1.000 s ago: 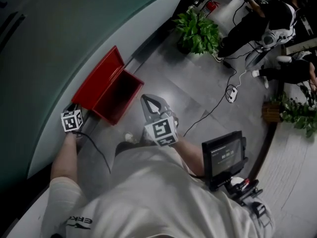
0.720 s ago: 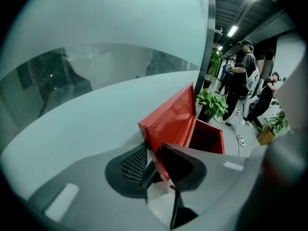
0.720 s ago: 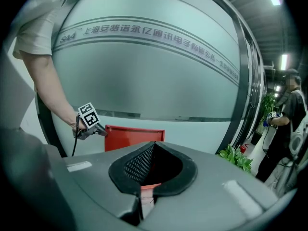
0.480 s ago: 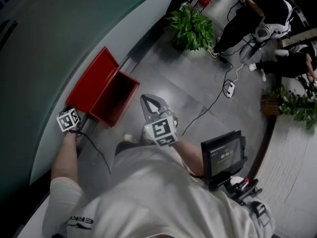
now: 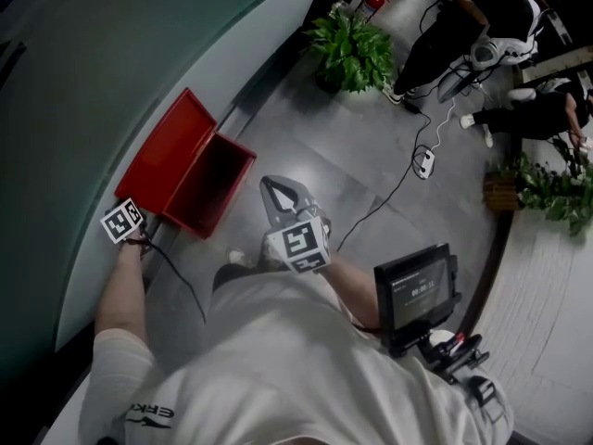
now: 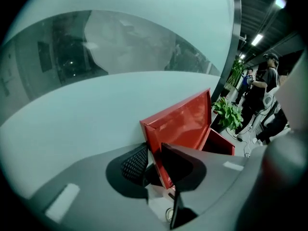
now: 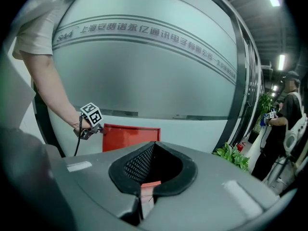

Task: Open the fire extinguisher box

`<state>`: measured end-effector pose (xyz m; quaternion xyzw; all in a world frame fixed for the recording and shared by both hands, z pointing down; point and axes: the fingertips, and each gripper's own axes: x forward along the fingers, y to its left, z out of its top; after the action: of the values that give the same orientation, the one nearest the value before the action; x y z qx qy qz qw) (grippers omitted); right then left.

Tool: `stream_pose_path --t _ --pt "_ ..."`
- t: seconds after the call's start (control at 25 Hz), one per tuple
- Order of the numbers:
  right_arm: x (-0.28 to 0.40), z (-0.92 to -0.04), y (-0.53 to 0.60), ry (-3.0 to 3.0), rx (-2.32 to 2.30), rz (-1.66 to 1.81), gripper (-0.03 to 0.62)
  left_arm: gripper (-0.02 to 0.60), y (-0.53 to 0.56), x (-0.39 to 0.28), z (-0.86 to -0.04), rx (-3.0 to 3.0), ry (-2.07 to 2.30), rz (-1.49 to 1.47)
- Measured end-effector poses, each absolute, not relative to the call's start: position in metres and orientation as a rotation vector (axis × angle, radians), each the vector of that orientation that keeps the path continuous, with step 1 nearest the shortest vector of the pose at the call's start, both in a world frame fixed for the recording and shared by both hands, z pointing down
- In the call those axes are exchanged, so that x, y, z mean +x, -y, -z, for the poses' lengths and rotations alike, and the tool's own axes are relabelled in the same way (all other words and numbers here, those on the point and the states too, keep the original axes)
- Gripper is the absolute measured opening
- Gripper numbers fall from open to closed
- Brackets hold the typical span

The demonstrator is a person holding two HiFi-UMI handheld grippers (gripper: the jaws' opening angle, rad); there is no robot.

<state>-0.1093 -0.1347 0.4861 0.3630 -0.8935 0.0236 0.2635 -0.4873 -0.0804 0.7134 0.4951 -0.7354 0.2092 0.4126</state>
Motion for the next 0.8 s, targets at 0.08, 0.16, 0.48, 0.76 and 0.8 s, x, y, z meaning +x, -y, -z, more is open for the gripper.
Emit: stream_pose_path --t 0.08,0.16,0.48,0.76,0.8 --pt "-0.108 -0.486 0.135 2.411 0.985 -0.069 0.014 0.086 0.080 -0.487 -0.714 1.249 1.853 -0.527" --pt "-0.108 -0.486 0.135 2.409 0.987 -0.072 0.014 0.087 0.081 -0.487 -0.714 1.255 1.857 -0.527" --pt "-0.109 -0.485 0.135 2.414 0.985 -0.072 0.014 0.132 0.076 -0.483 -0.711 1.293 1.867 -0.510" --pt "-0.109 -0.482 0.117 2.410 0.975 -0.084 0.014 0.164 0.034 -0.485 -0.688 1.279 1.988 -0.533" --pt "-0.109 -0.483 0.110 2.412 0.963 -0.080 0.014 0.142 0.023 -0.483 -0.686 1.280 2.007 -0.534"
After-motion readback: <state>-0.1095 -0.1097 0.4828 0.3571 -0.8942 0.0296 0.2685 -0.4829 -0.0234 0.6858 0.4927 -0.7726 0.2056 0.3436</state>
